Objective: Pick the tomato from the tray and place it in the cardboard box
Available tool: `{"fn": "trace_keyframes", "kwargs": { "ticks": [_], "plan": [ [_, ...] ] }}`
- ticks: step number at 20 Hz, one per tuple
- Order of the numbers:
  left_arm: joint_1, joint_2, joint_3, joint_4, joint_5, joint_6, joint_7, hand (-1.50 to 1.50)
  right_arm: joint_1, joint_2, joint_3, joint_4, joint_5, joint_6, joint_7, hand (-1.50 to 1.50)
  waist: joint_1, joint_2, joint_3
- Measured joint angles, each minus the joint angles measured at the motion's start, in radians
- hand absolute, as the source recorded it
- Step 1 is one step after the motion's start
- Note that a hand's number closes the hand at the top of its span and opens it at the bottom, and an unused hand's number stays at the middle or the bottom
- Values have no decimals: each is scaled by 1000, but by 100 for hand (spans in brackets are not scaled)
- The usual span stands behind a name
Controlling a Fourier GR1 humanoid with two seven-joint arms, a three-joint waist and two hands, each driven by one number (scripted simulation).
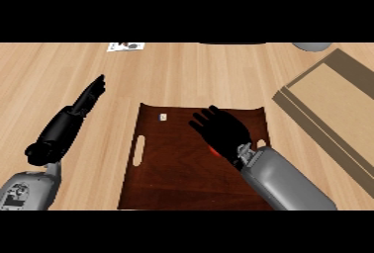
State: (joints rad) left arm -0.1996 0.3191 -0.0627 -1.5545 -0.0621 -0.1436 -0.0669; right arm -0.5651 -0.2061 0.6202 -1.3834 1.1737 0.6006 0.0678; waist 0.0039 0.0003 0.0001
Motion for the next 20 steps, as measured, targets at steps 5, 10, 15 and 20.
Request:
{"fn": "trace_keyframes", "kwargs": {
  "ticks": [5, 10, 15, 20],
  "plan": [
    [-34, -25, 13, 23, -18, -12, 13, 0, 20, 10, -29, 68, 54, -58, -50, -150, -2, 0, 0],
    [-29, -30, 34, 24, -28, -32, 3, 0, 29, 26, -34, 121, 96, -90, -115, 150, -1, 0, 0],
    [-28, -32, 51, 29, -28, -48, -5, 0, 5, 34, -36, 181, 125, -196, -222, 150, 1, 1, 0],
    [-24, -40, 58, 28, -39, -58, -6, 0, 3, 54, -51, 204, 165, -293, -283, 150, 0, 0, 0]
  ]
}}
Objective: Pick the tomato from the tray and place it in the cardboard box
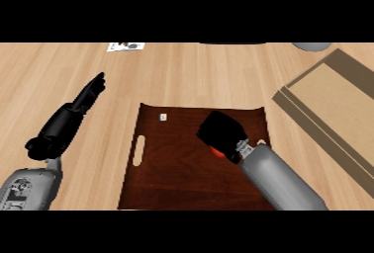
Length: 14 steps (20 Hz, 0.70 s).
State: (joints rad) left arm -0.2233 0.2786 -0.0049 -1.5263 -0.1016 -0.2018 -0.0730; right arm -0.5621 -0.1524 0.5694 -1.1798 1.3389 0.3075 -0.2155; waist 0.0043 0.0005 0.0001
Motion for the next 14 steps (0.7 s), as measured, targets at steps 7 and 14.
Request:
{"fn": "trace_keyframes", "kwargs": {
  "ticks": [7, 14],
  "plan": [
    [15, -2, 5, -17, -3, -6, -3, 0, 53, 37, -204, 17, -89, -86, 89, 150, -6, 2, 1],
    [13, -3, 16, -12, -5, -14, -5, 0, 43, 65, -355, -47, -145, -165, 188, 150, -7, -1, 0]
  ]
}}
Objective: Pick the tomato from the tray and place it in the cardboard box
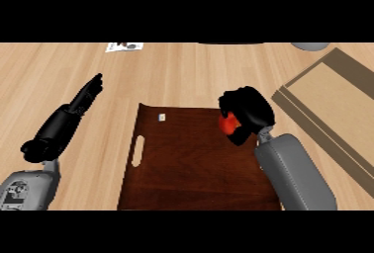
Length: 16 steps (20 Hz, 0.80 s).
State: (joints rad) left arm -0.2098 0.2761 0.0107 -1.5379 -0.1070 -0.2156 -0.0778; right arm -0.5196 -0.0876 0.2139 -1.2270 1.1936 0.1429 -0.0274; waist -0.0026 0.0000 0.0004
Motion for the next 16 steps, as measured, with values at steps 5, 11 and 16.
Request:
{"fn": "trace_keyframes", "kwargs": {
  "ticks": [5, 11, 16],
  "plan": [
    [7, -16, -6, -17, -12, 7, 11, 0, -12, -26, -35, -163, -1, 25, 43, 150, -3, -3, 0],
    [26, -12, 3, -14, -19, 8, -4, 0, -12, -16, -163, -362, -30, 38, 203, 150, -12, -6, -1],
    [15, -15, 8, -21, -12, 1, 13, 0, -52, -42, -325, -395, -72, 19, 304, 150, -6, -3, 0]
  ]
}}
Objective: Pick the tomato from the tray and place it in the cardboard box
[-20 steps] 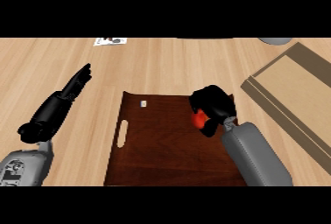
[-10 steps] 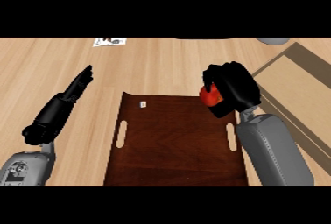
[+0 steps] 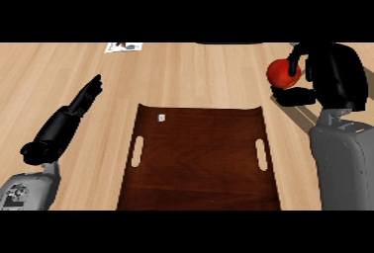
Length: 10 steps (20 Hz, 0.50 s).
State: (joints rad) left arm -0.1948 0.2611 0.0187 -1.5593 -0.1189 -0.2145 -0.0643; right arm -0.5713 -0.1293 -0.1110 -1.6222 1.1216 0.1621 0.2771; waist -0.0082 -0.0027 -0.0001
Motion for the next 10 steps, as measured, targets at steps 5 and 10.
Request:
{"fn": "trace_keyframes", "kwargs": {
  "ticks": [5, 10],
  "plan": [
    [-26, -7, -2, 18, -10, -1, 2, 0, -75, -95, -163, 80, -63, -17, 19, 150, 7, 3, 0],
    [-49, -13, 2, 27, -12, -4, 12, 0, -120, -228, -245, 227, -81, -20, -24, 150, 11, 5, 0]
  ]
}}
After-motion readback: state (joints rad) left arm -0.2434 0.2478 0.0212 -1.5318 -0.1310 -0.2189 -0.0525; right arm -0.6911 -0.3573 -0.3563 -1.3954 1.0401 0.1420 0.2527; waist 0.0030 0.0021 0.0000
